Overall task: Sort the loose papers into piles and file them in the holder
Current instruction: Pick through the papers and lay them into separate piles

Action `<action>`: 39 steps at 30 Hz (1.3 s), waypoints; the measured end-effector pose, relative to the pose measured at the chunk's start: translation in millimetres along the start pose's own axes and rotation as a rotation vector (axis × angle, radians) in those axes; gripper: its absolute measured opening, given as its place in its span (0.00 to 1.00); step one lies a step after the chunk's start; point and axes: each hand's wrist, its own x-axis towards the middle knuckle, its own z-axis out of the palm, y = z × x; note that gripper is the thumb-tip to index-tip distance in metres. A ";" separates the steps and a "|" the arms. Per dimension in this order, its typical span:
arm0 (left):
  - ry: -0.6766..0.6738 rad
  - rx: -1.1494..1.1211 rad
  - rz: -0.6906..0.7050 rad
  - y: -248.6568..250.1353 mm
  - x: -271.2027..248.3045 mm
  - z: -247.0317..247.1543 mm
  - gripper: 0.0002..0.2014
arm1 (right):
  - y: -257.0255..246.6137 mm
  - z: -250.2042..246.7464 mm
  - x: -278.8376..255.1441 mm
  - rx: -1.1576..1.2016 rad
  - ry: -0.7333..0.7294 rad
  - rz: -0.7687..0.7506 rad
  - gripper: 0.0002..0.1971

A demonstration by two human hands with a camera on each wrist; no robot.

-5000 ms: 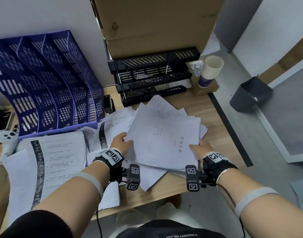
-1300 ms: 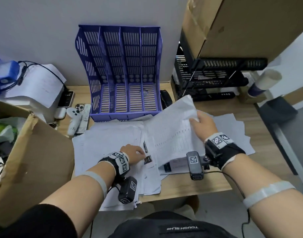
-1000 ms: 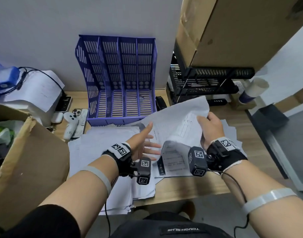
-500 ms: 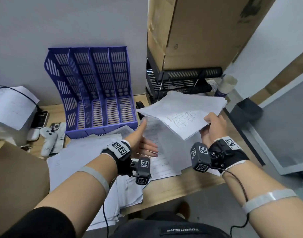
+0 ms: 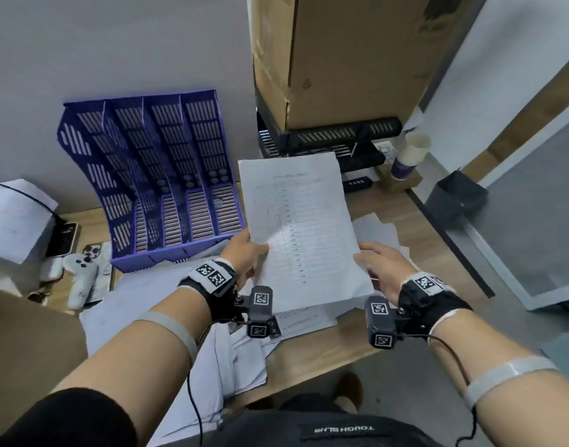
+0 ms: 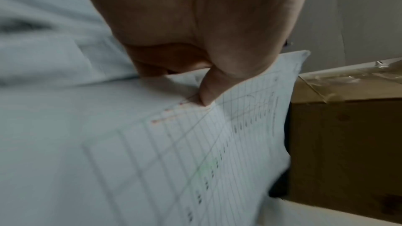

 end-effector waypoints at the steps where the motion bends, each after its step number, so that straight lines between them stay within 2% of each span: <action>1: 0.031 0.018 -0.033 -5.8 -3.0 -14.0 0.19 | 2.4 11.9 1.1 -0.090 -0.061 -0.004 0.16; 3: 0.148 0.143 -0.072 -15.7 -9.3 -42.6 0.18 | 8.5 42.8 4.1 -0.265 -0.138 -0.010 0.16; 5: 0.332 0.331 -0.101 -29.4 -16.9 -76.4 0.13 | 23.0 81.3 10.4 -0.411 -0.214 -0.025 0.18; 8: 0.558 0.449 -0.186 -53.4 -37.4 -120.8 0.06 | 51.5 136.0 14.2 -0.583 -0.375 -0.045 0.15; 10: 0.670 0.424 -0.262 -73.4 -53.9 -153.1 0.08 | 67.3 175.6 4.3 -0.613 -0.470 -0.028 0.11; 12: 0.763 0.391 -0.331 -94.4 -68.7 -183.3 0.16 | 84.7 205.8 -0.4 -0.620 -0.524 0.019 0.10; 15: 0.822 0.420 -0.433 -116.0 -82.6 -212.2 0.23 | 103.7 221.0 10.1 -0.772 -0.419 0.004 0.10; 18: 0.846 0.463 -0.558 -131.4 -86.4 -220.3 0.31 | 110.0 214.0 21.9 -0.983 -0.246 0.046 0.21; 20: 0.859 0.505 -0.567 -138.7 -85.7 -216.6 0.35 | 112.4 211.0 26.7 -0.980 -0.244 0.097 0.24; 22: 0.839 0.560 -0.493 -142.9 -84.2 -209.7 0.39 | 110.9 212.0 27.6 -0.940 -0.275 0.105 0.13; 25: 0.717 0.756 -0.371 -145.3 -80.0 -199.5 0.43 | 111.4 215.8 25.1 -0.998 -0.371 0.067 0.20; 26: 0.673 0.832 -0.316 -144.5 -76.2 -195.2 0.40 | 111.4 217.9 24.5 -0.991 -0.384 0.028 0.18; 28: 0.555 0.874 -0.119 -136.0 -69.2 -181.3 0.29 | 107.6 221.7 19.2 -0.968 -0.401 -0.056 0.11; 30: 0.341 0.814 0.075 -127.5 -62.2 -161.4 0.16 | 101.3 225.3 14.9 -0.957 -0.413 -0.136 0.09; 32: 0.127 0.811 0.148 -119.7 -58.3 -140.3 0.09 | 91.1 225.8 11.9 -0.954 -0.424 -0.222 0.09; 36: 0.004 0.916 0.155 -117.4 -44.0 -129.4 0.09 | 76.7 210.6 13.2 -0.919 -0.364 -0.245 0.11; 39: -0.032 1.017 0.051 -120.8 -39.8 -131.2 0.15 | 66.4 201.0 13.4 -0.933 -0.370 -0.277 0.13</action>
